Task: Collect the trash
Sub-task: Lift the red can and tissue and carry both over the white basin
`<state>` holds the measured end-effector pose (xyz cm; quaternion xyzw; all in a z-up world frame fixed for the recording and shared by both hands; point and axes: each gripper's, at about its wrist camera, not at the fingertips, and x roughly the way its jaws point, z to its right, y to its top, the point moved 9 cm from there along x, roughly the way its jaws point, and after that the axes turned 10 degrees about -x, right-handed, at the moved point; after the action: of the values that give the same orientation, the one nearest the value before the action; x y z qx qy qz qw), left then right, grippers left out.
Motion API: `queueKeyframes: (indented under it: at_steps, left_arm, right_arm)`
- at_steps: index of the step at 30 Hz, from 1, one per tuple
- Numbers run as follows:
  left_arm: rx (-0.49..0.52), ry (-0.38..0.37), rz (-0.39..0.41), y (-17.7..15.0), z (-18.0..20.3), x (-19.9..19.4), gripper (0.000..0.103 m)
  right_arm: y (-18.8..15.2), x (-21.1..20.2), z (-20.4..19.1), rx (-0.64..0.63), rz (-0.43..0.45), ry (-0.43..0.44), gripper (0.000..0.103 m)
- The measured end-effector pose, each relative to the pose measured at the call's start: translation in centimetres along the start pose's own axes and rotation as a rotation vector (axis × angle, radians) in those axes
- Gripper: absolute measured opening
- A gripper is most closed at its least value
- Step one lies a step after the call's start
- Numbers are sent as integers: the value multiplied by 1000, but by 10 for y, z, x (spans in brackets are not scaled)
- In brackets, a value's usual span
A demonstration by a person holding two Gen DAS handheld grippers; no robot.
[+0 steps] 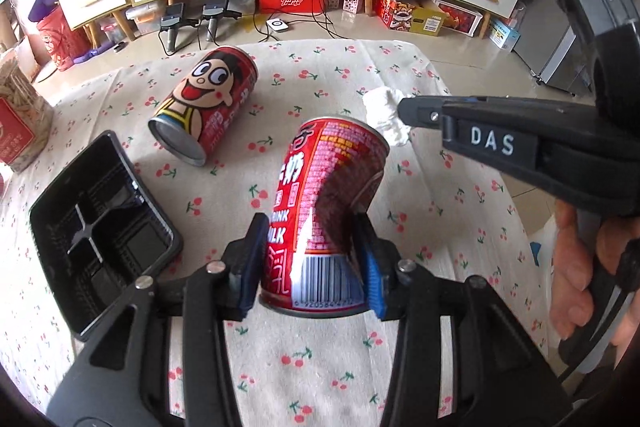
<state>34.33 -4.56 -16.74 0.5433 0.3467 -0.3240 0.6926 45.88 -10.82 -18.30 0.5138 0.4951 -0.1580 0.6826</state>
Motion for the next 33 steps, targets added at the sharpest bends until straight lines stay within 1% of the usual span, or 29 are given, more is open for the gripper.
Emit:
queueKeyframes:
  at_steps: [5, 8, 13, 16, 23, 28, 33]
  left_arm:
    - [4, 0, 4, -15, -2, -15, 45]
    - [-11, -4, 8, -22, -10, -25, 45]
    - [-26, 11, 20, -33, -24, -40, 45]
    - [-46, -1, 16, -40, -30, -50, 45]
    - [-71, -14, 50, -44, -42, -79, 45]
    - [-69, -41, 82, -47, -41, -101, 45]
    - [-54, -84, 95, -52, -25, -113, 45]
  right_arm:
    - [-6, -22, -8, -7, 19, -34, 7]
    - [-7, -39, -15, -27, 51, -65, 7]
    - [-10, -67, -35, -85, 88, -110, 7]
    - [-16, -84, -46, -100, 106, -130, 7]
    - [-31, -131, -69, -107, 167, -166, 7]
    - [-48, -161, -72, -101, 199, -198, 7]
    - [-78, -186, -66, -82, 216, -248, 7]
